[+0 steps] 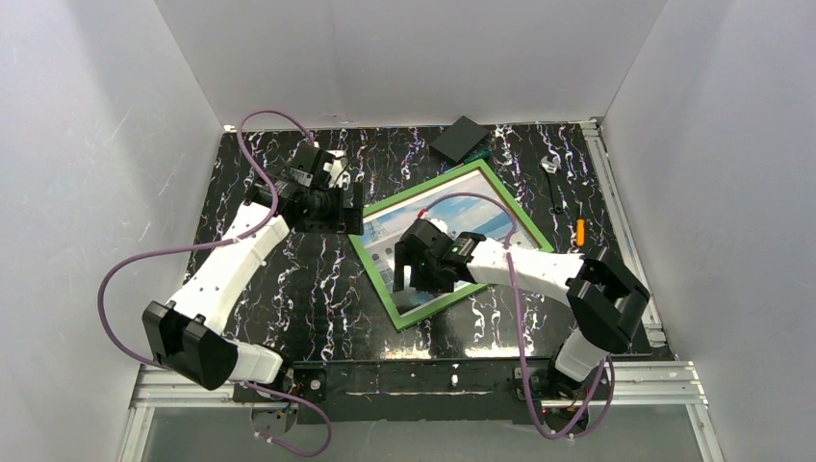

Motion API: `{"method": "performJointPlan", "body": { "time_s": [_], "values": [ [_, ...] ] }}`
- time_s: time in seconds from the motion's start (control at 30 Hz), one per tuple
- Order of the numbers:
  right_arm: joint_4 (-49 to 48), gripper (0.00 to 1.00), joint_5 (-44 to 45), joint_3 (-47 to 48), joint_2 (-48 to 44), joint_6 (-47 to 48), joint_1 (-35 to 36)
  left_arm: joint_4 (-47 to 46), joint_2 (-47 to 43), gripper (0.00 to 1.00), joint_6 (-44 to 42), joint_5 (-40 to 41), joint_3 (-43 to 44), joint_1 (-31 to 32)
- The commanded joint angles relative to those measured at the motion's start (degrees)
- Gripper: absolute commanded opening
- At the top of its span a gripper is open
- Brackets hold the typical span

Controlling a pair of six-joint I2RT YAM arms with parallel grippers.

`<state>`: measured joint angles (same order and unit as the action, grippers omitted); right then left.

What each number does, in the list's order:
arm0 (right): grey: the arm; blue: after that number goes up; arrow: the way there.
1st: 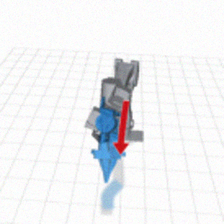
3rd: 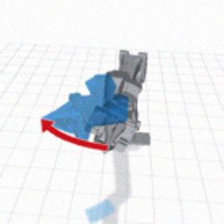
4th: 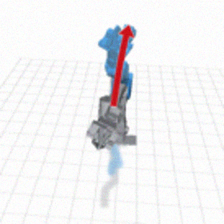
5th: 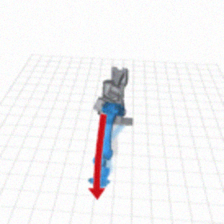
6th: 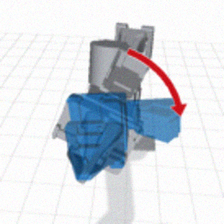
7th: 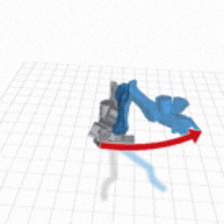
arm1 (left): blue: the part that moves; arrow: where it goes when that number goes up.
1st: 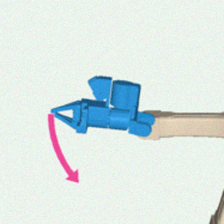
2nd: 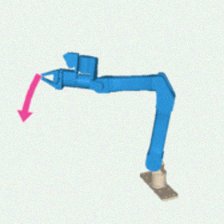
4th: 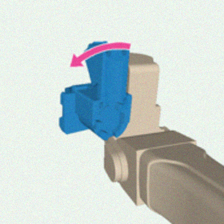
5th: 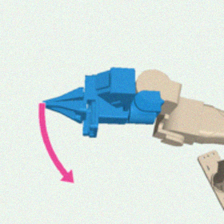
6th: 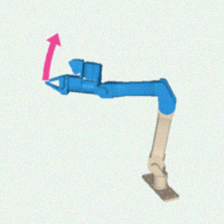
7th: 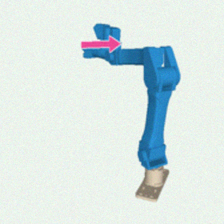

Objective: Take the photo out of the frame

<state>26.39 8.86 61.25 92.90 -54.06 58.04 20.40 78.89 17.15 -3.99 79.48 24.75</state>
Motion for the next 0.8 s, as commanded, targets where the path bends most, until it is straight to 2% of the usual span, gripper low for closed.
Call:
{"method": "performJointPlan", "body": {
  "time_s": [0.0, 0.1, 0.17, 0.27, 0.37, 0.43, 0.53, 0.67, 0.77],
  "values": [
    [1.9, 0.93, -1.4, 2.5, -4.0, 4.7, 0.7, 6.3, -2.5, 0.98, 2.6, 14.5, -1.7, -0.1],
    [4.0, 0.94, 1.0, -2.7, -13.1, 6.3, 0.1, 5.7, -2.7, 0.98, 6.7, 14.0, -4.7, -0.1],
    [5.8, 0.94, 0.8, -4.5, -18.1, 9.0, -3.9, 4.7, -1.9, 0.98, 9.9, 12.1, -7.0, -0.1],
    [4.5, 0.95, -4.4, -7.1, -22.9, 16.8, -15.6, 1.3, -0.7, 0.98, 13.6, 7.0, -10.8, -0.1],
    [-0.1, 0.97, -12.5, -7.2, -23.0, 27.1, -30.2, -2.9, 0.0, 0.98, 17.0, 4.0, -14.8, -0.1],
    [-2.2, 0.98, -19.6, -3.8, -19.2, 33.0, -39.0, -5.3, 0.7, 0.98, 20.9, 1.5, -17.3, -0.1],
    [-3.0, 0.98, -30.4, 4.3, -9.0, 36.8, -52.7, -9.6, 2.6, 0.98, 25.1, -0.5, -19.9, -0.1],
    [0.6, 0.98, -33.8, 17.5, 6.2, 42.3, -59.9, -13.0, 6.0, 0.98, 27.6, -1.2, -18.7, -0.4],
    [1.5, 0.98, -37.1, 24.7, 12.7, 43.0, -62.2, -14.9, 9.8, 0.98, 29.9, -1.3, -17.4, -1.0]
  ]
}}
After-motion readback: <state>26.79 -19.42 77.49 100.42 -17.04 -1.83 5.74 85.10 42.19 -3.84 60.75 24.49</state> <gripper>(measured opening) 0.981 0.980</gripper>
